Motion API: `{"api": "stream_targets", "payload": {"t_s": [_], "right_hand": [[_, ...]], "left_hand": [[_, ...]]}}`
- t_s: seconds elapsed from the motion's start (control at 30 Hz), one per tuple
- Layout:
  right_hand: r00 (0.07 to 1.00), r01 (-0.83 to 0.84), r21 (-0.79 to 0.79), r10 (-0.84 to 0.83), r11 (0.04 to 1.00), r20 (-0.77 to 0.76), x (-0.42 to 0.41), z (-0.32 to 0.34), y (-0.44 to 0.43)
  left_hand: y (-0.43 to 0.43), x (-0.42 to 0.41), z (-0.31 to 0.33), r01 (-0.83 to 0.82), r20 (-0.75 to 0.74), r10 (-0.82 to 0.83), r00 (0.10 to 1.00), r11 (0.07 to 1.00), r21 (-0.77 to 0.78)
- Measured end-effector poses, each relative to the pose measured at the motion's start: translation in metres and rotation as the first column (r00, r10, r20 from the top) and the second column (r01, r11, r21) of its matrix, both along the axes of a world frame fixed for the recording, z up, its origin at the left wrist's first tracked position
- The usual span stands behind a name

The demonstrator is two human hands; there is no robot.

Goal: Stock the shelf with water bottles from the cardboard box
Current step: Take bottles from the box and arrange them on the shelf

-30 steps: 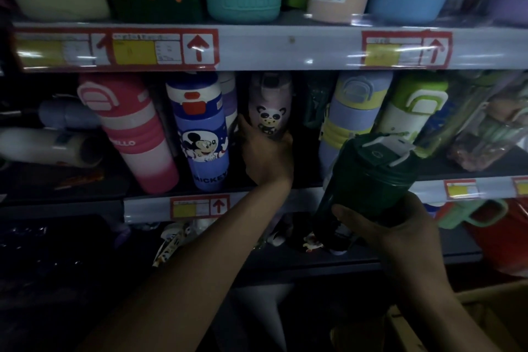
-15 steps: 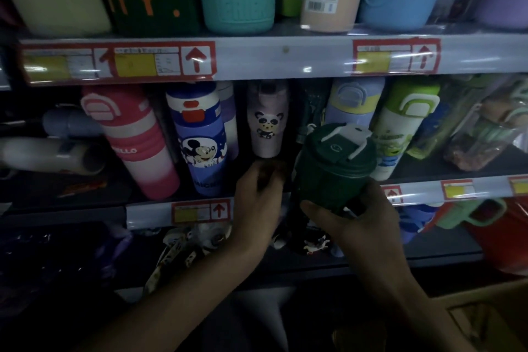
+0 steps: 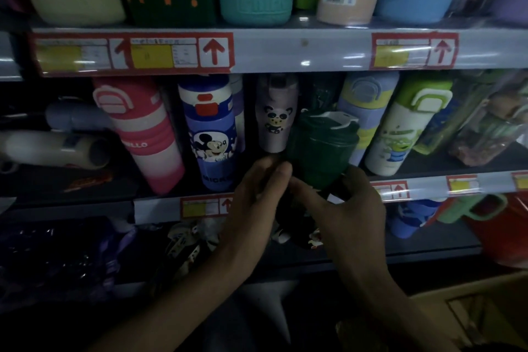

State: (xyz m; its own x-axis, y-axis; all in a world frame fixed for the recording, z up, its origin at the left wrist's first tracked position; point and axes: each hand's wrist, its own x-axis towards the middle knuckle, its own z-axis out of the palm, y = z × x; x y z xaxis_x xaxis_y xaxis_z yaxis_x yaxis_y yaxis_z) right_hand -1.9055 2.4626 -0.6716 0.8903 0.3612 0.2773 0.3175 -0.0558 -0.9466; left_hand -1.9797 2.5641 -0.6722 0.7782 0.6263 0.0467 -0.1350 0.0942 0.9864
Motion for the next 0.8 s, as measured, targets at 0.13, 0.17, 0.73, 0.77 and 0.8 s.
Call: {"api": "stream_targets", "payload": {"t_s": [0.13,0.17,0.73,0.77,0.8], "right_hand": [[0.996,-0.088,-0.054,0.089,0.995,0.017,-0.011,0.001,-0.005],[0.996,-0.091,-0.056,0.092,0.994,0.014,-0.013,-0.001,-0.007],[0.930,-0.270,-0.013,0.258,0.963,-0.261,0.001,0.004,-0.009],[0.931,-0.285,-0.028,0.270,0.958,-0.245,0.001,0.004,-0.009],[0.927,-0.310,-0.036,0.293,0.950,-0.232,0.000,0.005,-0.009]], "left_hand": [[0.006,-0.003,0.004,-0.002,0.009,0.004,1.000,0.993,-0.118],[0.007,-0.002,0.003,-0.013,0.016,0.016,1.000,0.990,-0.143],[0.015,0.013,0.010,-0.001,0.072,0.038,0.997,0.894,-0.448],[0.016,0.014,0.010,0.012,0.075,0.026,0.997,0.889,-0.459],[0.017,0.015,0.010,0.026,0.079,0.012,0.997,0.884,-0.467]]}}
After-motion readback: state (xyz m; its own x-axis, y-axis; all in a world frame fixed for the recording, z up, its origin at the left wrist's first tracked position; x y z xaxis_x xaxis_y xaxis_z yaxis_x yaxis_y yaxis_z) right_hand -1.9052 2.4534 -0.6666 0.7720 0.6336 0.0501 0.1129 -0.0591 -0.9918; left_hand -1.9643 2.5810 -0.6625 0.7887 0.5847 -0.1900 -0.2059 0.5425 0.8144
